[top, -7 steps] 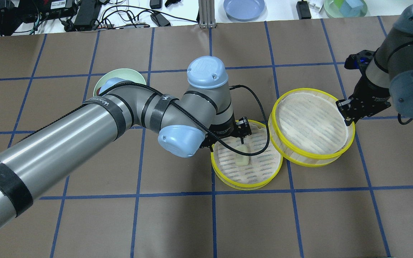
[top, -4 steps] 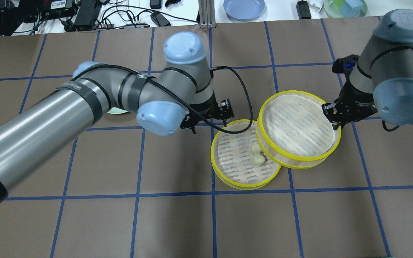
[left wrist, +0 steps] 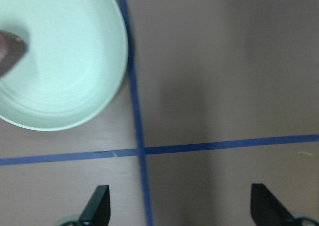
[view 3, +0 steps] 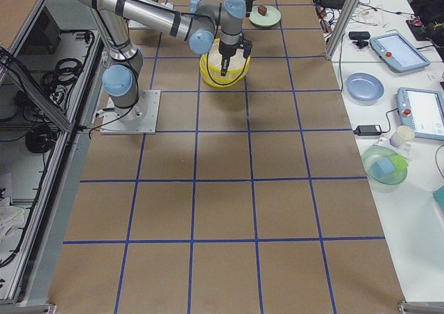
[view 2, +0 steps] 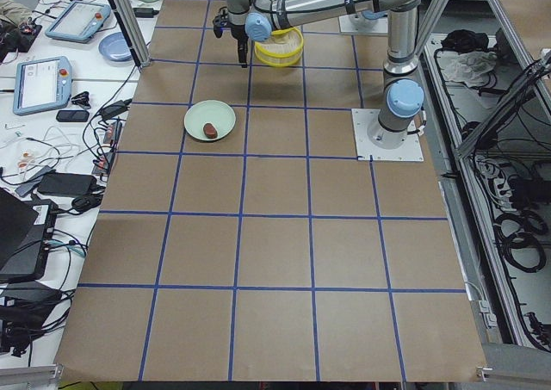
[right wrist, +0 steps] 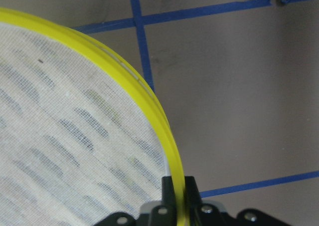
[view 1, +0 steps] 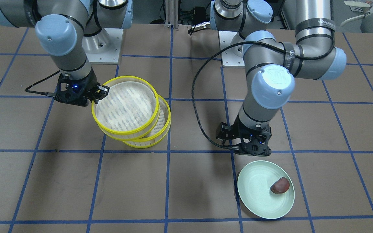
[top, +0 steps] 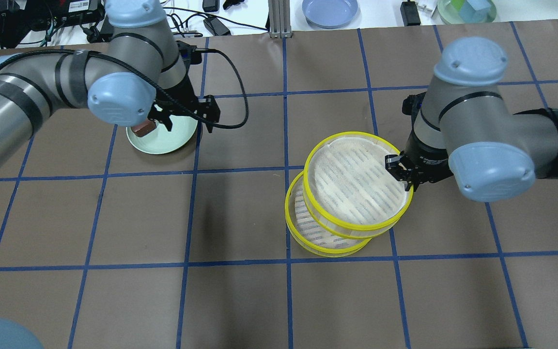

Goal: Stack buns with steamer

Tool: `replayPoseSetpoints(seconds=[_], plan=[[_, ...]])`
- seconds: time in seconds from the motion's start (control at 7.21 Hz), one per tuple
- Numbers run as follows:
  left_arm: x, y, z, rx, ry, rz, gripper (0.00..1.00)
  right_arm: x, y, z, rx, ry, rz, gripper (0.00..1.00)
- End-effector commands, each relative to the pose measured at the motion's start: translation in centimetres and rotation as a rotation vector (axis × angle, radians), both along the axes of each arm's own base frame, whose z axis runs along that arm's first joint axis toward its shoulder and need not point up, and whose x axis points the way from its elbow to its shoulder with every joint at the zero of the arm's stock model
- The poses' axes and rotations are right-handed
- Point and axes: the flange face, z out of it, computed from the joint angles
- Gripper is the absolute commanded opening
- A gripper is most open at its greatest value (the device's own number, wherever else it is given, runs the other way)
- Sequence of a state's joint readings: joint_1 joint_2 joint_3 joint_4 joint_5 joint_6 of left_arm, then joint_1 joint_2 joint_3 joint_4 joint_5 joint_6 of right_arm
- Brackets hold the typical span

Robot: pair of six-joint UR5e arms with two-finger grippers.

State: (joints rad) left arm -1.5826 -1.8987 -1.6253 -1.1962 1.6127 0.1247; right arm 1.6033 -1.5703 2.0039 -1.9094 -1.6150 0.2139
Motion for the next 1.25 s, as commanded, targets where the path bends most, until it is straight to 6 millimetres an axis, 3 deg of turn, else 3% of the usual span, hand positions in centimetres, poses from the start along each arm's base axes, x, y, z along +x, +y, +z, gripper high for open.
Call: replayPoseSetpoints(seconds=[0.0, 0.55, 0.83, 1.11], plan=[[7.3, -3.7, -1.6, -0.101, -0.043, -0.113, 1.0, 4.2, 1.7, -1.7, -0.05, 0.021, -0.043, 0.0], [12.3, -7.9, -9.0, -0.199, -0.082, -0.379, 0.99, 3.9, 1.5, -2.4, -0.049, 0.051, -0.035, 0.0], [12.7, -8.0, -11.7, -0.167, -0.061, -0.401, 0.99, 3.7, 1.7, -2.6, -0.039, 0.07, -0.034, 0.0], [12.6, -7.9, -12.5, -0.156, -0.042, -0.404, 0.98, 3.6, 1.8, -3.1, -0.025, 0.075, -0.033, 0.0]])
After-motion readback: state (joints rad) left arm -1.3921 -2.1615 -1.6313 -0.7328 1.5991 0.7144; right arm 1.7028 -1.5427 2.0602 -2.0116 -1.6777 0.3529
